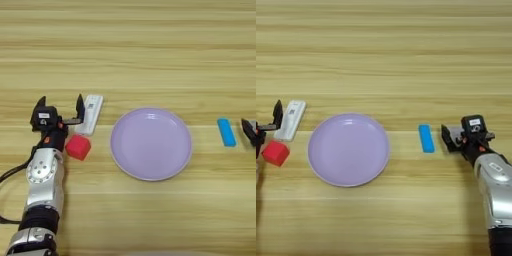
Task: Move the objects on the table
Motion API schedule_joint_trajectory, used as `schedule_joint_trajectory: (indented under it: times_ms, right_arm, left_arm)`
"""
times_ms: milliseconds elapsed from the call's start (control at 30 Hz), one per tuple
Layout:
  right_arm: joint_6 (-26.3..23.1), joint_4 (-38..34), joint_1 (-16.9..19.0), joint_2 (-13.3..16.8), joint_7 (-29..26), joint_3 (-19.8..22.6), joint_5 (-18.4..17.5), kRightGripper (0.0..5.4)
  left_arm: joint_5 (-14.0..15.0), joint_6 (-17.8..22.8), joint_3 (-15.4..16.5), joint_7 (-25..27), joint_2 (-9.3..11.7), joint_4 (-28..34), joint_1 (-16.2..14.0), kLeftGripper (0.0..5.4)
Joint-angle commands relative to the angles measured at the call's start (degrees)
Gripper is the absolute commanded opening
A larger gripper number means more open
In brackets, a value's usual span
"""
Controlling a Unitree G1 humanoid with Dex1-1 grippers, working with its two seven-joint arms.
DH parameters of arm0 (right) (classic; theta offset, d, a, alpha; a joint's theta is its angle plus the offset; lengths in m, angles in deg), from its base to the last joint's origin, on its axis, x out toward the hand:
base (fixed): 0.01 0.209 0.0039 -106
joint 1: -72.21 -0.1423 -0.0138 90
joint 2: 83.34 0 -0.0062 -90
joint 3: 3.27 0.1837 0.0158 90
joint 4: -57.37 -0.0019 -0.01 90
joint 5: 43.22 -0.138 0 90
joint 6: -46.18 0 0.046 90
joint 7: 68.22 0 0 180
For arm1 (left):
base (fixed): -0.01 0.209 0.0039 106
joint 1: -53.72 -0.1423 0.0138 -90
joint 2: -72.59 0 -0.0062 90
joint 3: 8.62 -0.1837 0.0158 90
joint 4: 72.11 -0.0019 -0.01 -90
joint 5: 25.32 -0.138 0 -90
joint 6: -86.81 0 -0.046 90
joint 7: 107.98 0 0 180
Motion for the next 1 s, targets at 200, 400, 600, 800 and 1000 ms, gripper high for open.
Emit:
schedule_joint_trajectory:
  times_ms: [200, 400, 600, 800, 1000]
  right_arm:
    - [5.4, -10.1, 5.0, -2.6, 1.3, -0.3, -0.6, 5.35]
    - [7.2, -12.1, 7.6, -3.2, 1.6, -3.5, 1.7, 5.35]
    - [7.1, -12.0, 8.4, -3.7, 1.0, -5.6, 2.0, 5.35]
    - [6.8, -11.7, 8.8, -4.3, 0.1, -8.1, 2.1, 5.35]
    - [6.5, -10.8, 9.0, -4.5, 0.0, -10.2, 2.8, 5.35]
  left_arm:
    - [0.0, 1.7, 0.2, 0.2, 0.3, 1.1, -0.7, 5.4]
    - [0.1, 1.8, 0.3, 0.2, 0.3, 1.2, -0.6, 5.4]
    - [0.1, 1.8, 0.4, 0.4, 0.2, 1.2, -0.6, 5.4]
    - [0.0, 1.8, 0.5, 0.4, 0.2, 1.3, -0.7, 5.4]
    - [0.0, 1.8, 0.5, 0.4, 0.1, 1.3, -0.8, 5.4]
